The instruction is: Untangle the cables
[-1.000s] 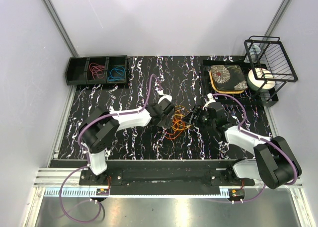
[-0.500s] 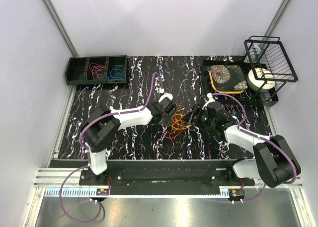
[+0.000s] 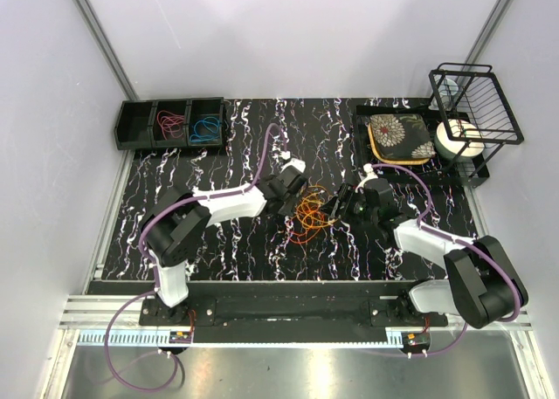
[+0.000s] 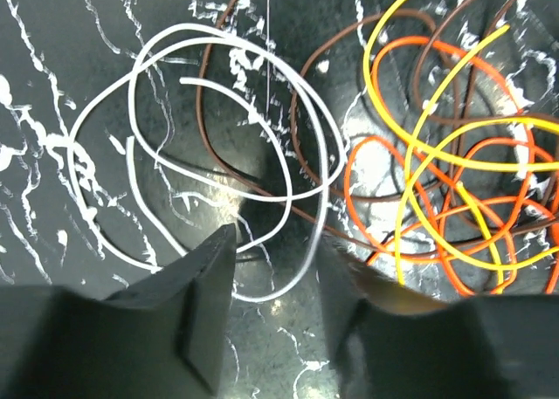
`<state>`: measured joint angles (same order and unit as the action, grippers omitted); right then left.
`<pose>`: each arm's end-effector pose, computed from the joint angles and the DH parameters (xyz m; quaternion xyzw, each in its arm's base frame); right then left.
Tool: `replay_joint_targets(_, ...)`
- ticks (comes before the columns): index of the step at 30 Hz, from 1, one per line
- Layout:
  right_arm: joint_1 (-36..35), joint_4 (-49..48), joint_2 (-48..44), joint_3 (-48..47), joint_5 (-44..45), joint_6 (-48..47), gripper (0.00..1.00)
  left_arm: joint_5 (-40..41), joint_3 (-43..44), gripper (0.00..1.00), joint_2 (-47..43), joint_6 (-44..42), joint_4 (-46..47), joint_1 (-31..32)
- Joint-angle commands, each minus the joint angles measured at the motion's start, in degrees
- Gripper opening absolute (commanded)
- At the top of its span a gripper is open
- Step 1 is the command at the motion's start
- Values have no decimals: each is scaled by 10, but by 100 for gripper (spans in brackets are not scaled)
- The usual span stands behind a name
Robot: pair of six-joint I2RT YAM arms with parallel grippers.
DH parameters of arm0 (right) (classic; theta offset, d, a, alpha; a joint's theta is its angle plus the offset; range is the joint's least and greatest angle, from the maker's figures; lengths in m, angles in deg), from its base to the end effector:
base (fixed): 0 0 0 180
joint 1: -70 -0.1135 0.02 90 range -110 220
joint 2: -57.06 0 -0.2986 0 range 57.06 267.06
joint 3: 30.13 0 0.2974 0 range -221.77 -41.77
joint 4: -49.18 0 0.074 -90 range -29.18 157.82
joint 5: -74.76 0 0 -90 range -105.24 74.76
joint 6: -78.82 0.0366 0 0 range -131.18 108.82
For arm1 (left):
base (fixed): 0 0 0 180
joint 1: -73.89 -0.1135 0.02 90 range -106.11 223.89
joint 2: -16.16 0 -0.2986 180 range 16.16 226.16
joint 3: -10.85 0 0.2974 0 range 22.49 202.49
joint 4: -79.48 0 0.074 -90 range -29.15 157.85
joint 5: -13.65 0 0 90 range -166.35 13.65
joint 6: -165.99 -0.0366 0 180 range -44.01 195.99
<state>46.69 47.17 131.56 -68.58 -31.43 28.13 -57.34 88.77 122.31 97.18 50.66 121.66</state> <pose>0.2449 0.1166 0.1651 0.0563 0.8750 0.3476 0.3322 0.2939 -0.3061 0.1685 0.1718 0.9312 -0.0278 0.3202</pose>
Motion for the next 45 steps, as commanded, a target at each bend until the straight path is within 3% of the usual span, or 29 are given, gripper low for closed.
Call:
replay_joint_targets(1, -2, -5, 5, -24, -10, -6, 68, -32, -1, 31, 3, -12, 47, -13)
replay_joint_targets(3, -2, -5, 5, -24, -9, -6, 68, -36, 0, 14, 6, -12, 49, -17)
replay_joint_targets(6, -2, -4, 5, -25, -10, -6, 68, -39, 6, 0, 4, -12, 43, -20)
replay_joint_targets(17, -2, -5, 0, -21, -7, -6, 68, -20, 25, 0, -71, -4, -10, -23)
replay_joint_targets(25, -2, -6, -2, -20, -8, -5, 68, 36, 71, 2, -123, 8, -114, -33)
replay_joint_targets(35, -2, -5, -2, -19, -6, -5, 68, 28, -9, 4, -138, 101, -148, -49)
replay_joint_targets(43, -2, -5, -1, -21, -5, -5, 68, 17, -72, 15, -178, 120, -160, -49)
replay_joint_targets(44, -2, -5, -1, -21, -5, -5, 68, 19, -71, 36, -178, 118, -164, -50)
replay_joint_targets(45, -3, -4, 0, -21, -6, -5, 68, 23, -72, 48, -179, 118, -166, -49)
